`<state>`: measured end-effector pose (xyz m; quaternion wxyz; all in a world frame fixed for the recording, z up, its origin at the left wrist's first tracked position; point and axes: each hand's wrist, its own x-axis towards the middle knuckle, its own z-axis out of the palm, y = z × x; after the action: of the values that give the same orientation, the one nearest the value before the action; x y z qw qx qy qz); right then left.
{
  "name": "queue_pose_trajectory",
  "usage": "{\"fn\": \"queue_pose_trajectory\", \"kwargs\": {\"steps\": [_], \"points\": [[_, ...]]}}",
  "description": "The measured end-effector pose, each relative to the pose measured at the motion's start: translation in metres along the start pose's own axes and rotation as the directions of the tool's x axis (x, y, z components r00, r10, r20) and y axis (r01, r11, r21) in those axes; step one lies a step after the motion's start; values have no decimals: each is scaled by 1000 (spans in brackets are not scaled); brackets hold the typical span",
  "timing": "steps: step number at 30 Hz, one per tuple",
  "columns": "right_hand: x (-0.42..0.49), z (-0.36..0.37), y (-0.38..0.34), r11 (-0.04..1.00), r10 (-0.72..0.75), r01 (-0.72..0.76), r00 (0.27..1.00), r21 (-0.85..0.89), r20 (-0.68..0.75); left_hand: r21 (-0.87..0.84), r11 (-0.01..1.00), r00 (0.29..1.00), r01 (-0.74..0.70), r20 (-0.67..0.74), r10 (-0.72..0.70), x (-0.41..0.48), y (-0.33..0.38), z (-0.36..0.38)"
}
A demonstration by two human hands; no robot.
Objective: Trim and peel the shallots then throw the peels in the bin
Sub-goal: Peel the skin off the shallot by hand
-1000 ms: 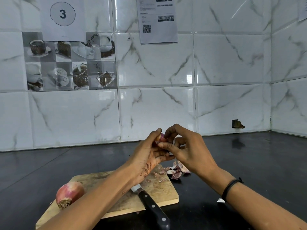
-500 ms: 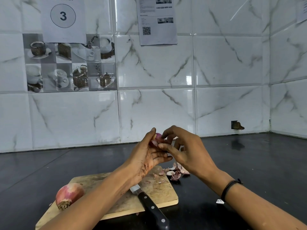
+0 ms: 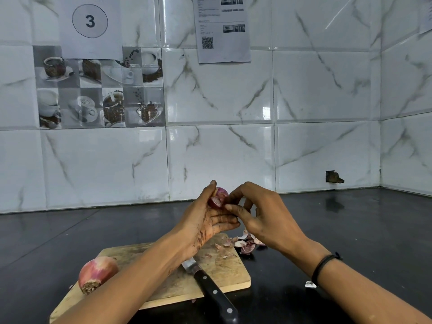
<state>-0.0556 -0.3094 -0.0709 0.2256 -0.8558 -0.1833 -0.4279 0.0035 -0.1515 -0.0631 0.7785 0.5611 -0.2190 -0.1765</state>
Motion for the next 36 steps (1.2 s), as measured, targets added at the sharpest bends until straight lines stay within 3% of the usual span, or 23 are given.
{"fn": "queue_pose_trajectory", "kwargs": {"steps": [8,15,24,32,36], "points": [[-3,-8,-1,997,82,-82,989,4,-120,20,1000,1000,4,5,-4,-2,1,0],[1,-2,-4,998,-64,65,997,7,-53,72,997,999,-35,-10,36,0,-2,2],[-1,0,-2,971,-77,94,994,-218,84,108,994,999,12,-41,-7,0,-3,2],[-1,-6,8,970,92,-92,996,-224,-10,113,993,999,20,-44,-15,-6,2,-1],[-2,-6,13,958,192,-184,981,-220,12,90,995,998,41,-48,-37,-3,2,0]]}}
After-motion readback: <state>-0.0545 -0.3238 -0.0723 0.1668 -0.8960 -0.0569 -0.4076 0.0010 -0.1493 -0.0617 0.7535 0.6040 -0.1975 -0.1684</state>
